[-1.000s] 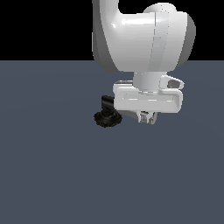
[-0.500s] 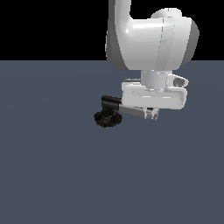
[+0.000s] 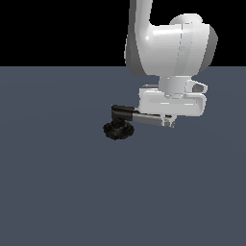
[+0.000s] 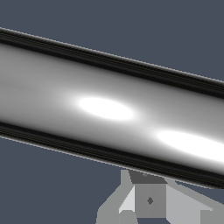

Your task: Turn on the faucet by rotating a designated handle.

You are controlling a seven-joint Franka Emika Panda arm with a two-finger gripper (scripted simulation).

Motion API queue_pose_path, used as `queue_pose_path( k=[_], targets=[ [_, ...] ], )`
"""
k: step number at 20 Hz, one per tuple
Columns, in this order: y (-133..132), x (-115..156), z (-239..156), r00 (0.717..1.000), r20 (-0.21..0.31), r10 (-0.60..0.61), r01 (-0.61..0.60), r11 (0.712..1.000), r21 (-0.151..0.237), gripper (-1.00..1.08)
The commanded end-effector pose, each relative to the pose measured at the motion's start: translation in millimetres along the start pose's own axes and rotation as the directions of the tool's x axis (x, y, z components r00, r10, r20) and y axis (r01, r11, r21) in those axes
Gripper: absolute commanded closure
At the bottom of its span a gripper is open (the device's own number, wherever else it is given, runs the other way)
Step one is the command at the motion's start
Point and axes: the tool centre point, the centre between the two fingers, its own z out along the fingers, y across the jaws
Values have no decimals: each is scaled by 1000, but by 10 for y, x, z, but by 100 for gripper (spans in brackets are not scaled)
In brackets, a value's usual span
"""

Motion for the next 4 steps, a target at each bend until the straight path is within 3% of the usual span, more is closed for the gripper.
queue_pose_path(
  k=[1, 4],
  targets=[
    [195, 105, -49, 1000, -15, 19, -20, 1000, -7, 108],
    [245, 158, -52, 1000, -15, 20, -20, 1000, -7, 108]
  ],
)
